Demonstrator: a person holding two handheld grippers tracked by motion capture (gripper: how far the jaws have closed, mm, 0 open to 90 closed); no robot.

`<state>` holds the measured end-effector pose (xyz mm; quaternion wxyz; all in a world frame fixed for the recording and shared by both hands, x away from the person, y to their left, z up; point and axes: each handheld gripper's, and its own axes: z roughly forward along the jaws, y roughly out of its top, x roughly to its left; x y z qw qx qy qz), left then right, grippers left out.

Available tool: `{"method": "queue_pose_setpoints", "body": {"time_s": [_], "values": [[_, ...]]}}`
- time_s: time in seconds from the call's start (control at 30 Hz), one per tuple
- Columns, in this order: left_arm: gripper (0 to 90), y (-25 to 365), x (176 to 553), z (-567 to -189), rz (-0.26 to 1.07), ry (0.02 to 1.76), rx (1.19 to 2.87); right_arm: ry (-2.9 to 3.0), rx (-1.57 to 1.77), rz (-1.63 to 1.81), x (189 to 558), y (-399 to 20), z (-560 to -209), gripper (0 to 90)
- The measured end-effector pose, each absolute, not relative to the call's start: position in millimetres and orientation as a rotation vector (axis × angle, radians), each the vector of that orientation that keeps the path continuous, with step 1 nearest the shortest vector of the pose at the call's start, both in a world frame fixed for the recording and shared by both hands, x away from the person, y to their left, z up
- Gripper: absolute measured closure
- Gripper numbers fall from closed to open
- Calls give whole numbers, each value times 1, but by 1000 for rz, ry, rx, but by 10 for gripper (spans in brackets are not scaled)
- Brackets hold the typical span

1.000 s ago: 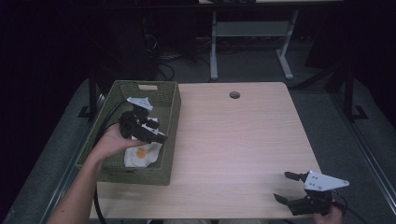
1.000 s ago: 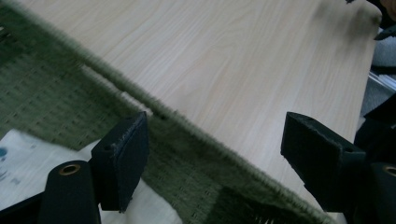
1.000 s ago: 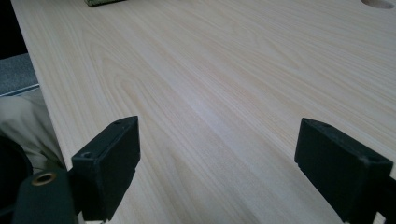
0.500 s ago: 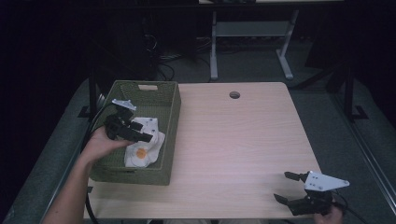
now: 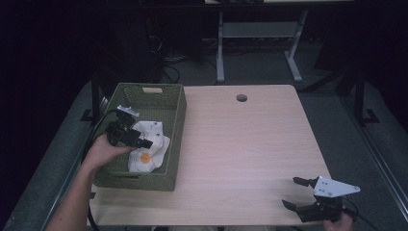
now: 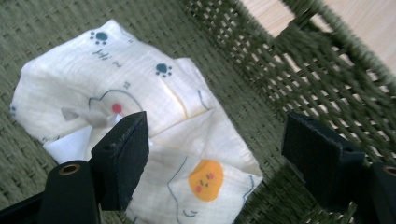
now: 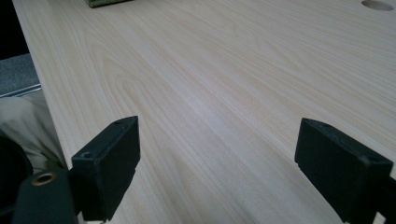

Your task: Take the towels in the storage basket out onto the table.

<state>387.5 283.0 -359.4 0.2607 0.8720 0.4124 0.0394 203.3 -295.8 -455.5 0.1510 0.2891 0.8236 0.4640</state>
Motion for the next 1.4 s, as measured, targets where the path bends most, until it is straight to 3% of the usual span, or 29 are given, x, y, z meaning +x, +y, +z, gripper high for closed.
{"method": "queue_pose_setpoints", "body": {"time_s": [0.53,0.73,1.2,1.4], "values": [[246,281,400,-381,168,1390,2403,2355,815,1341,203,-296,-454,138],[274,273,403,-390,115,1484,2433,2352,810,1348,202,-297,-453,138],[276,260,414,-409,94,1614,2482,2348,813,1353,202,-298,-452,138],[328,253,415,-415,128,1651,2527,2345,817,1355,201,-298,-452,138]]}}
